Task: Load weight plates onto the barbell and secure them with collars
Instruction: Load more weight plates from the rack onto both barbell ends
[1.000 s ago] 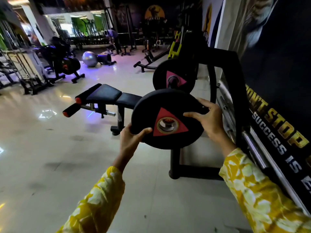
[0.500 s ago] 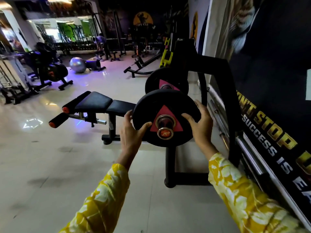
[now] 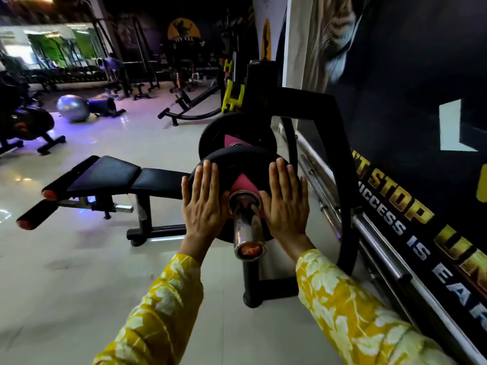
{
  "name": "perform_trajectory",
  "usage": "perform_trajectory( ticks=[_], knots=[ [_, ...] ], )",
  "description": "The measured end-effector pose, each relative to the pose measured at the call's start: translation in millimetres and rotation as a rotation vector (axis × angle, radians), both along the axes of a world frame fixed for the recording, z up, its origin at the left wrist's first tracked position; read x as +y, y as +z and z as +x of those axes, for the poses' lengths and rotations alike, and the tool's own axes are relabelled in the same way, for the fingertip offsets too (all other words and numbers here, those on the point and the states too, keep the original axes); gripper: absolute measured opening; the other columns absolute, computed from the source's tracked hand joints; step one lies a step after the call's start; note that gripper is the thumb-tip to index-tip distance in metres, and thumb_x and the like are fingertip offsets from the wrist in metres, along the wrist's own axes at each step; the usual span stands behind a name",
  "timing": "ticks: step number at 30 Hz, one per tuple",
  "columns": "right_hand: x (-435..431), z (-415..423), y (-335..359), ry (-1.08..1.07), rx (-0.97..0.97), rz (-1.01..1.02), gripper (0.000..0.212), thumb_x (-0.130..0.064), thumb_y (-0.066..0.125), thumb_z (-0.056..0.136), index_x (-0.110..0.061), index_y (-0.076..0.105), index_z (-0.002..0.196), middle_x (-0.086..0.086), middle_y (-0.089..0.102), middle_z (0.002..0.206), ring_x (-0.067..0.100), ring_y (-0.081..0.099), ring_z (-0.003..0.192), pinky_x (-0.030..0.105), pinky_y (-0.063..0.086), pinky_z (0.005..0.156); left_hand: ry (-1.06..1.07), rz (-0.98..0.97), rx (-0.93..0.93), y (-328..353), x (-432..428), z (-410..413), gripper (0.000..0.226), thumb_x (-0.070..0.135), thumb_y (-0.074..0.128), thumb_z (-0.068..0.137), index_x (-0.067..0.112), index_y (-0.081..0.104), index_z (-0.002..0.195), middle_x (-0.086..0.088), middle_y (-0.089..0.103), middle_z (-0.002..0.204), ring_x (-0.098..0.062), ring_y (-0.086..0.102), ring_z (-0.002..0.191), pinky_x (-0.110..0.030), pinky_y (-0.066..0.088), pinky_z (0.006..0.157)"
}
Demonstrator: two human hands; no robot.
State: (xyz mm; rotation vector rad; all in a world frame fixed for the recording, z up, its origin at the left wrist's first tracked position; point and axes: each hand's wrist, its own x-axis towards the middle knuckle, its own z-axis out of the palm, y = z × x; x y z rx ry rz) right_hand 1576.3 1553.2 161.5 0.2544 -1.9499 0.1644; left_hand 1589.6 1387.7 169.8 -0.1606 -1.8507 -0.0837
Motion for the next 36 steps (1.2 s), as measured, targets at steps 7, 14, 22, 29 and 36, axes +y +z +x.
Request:
perform_trajectory(
  ticks=[7,14,22,29,36],
  knots=[
    [-13,-76,7,0.052,-0.001,-0.033,0.063,-0.038,0.024,0.096,-0.017,-0.009,0.145,0.003,0.039,0.142,0.015,0.004,0.143,0.034,0.005,0.113,0.066,0.016,-0.042,2,-11,-71,0.049,0.025,0.037,0.093,0.002,0.031,0.136,-0.023,0.049,0.134,-0.027,0.039,0.129,-0.035,0.005,0.116],
    [-28,-168,17,0.054,-0.018,0.022,0.052,-0.039,0.029,0.093,-0.013,0.033,0.138,0.003,0.052,0.137,0.019,0.05,0.125,0.037,0.021,0.107,0.122,0.018,-0.1,8,-24,-154,0.05,0.023,0.039,0.093,-0.006,0.04,0.133,-0.027,0.045,0.136,-0.033,0.03,0.129,-0.036,0.008,0.114],
    [-35,-213,-1,0.079,0.173,-0.016,0.055,-0.039,0.015,0.099,-0.016,-0.002,0.146,0.002,0.031,0.15,0.019,0.025,0.135,0.035,0.003,0.116,0.167,-0.081,0.024,-2,-35,-186,0.05,0.032,0.027,0.098,-0.002,0.032,0.134,-0.02,0.04,0.134,-0.028,0.033,0.128,-0.039,0.005,0.115],
    [-38,-191,15,0.213,0.044,-0.14,0.049,-0.034,0.027,0.098,-0.015,0.024,0.143,0.011,0.043,0.142,0.021,0.027,0.133,0.035,0.005,0.115,0.065,-0.033,0.033,-2,-37,-186,0.057,0.034,0.028,0.099,0.015,0.008,0.148,-0.01,0.035,0.141,-0.017,0.016,0.142,-0.041,0.013,0.114],
    [-57,-147,85,0.585,-0.21,-0.311,0.042,-0.028,0.043,0.093,-0.012,0.046,0.132,0.007,0.046,0.141,0.018,0.034,0.134,0.043,0.021,0.114,-0.63,0.579,-0.132,49,-61,-178,0.042,0.03,0.044,0.095,0.009,0.045,0.131,-0.002,0.048,0.131,-0.016,0.044,0.122,-0.025,0.033,0.103]
  ],
)
